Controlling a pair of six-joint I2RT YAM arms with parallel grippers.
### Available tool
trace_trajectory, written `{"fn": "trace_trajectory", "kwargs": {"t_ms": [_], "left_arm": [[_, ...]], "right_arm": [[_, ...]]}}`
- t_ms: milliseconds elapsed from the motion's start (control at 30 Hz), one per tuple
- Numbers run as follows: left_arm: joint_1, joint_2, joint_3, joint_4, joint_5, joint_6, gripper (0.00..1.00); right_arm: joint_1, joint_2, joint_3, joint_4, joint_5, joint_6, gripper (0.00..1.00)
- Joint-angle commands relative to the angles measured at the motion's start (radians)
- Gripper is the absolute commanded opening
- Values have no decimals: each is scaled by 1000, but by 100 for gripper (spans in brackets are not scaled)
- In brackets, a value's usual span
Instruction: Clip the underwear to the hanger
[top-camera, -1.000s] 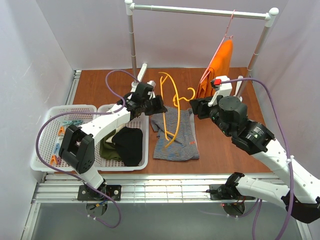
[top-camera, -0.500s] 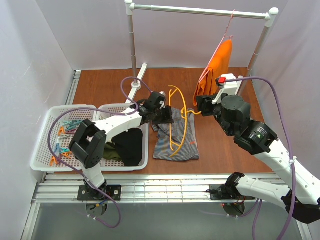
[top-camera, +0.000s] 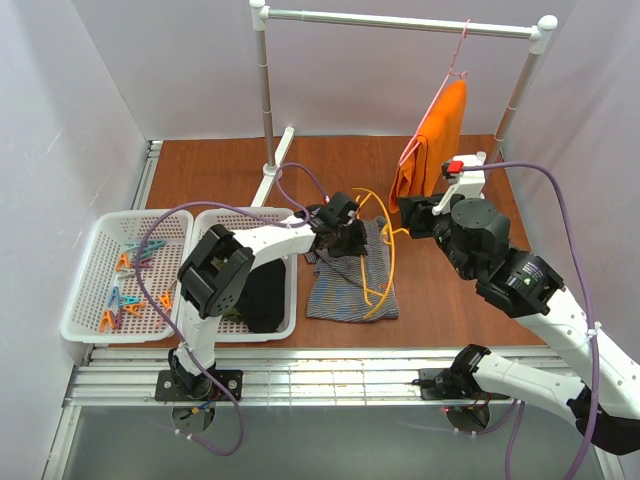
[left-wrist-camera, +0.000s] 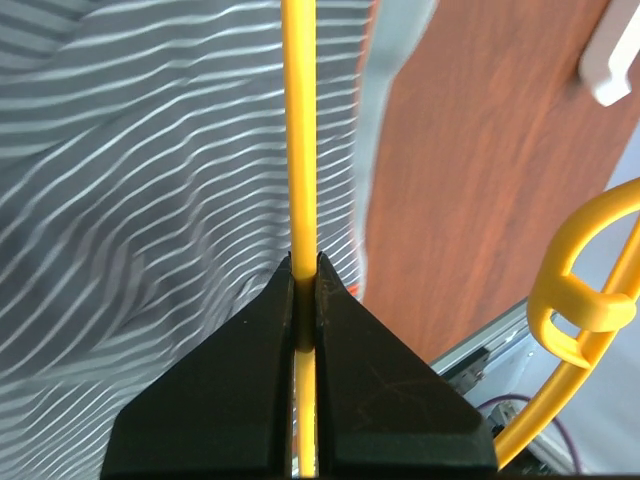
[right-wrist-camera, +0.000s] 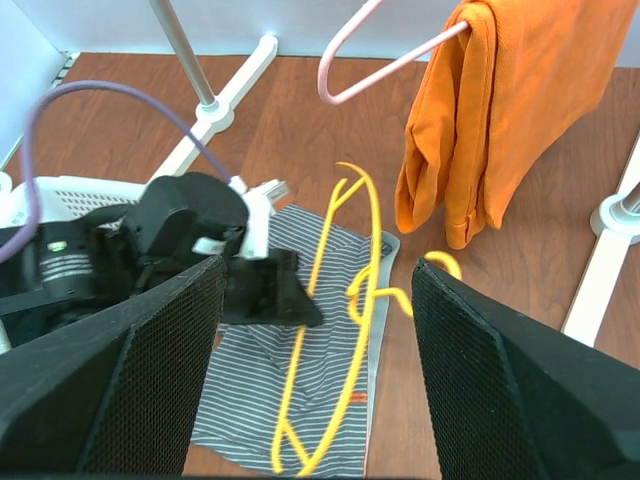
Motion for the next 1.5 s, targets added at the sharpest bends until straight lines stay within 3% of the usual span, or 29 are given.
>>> {"fn": "trace_trajectory", "kwargs": {"t_ms": [0, 400, 933, 1167, 1367, 1467], "left_arm": [[-28, 37, 72, 19, 7, -45, 0], [-89, 160, 168, 3, -3, -67, 0], [-108, 177, 181, -57, 1, -71, 1], [-117, 180, 200, -56, 7, -41, 39], [-117, 144, 206, -59, -20, -10, 51], [-114, 96, 188, -77, -37, -2, 65]], "right_arm": [[-2, -20, -6, -12, -6, 31, 67], [-3, -37, 1, -20, -35, 24, 67], [-3, -40, -5, -20, -50, 30, 67], [-3, -35, -6, -20, -58, 39, 67], [-3, -37, 0, -21, -52, 39, 67], [-5, -35, 1, -26, -35, 28, 67]]}}
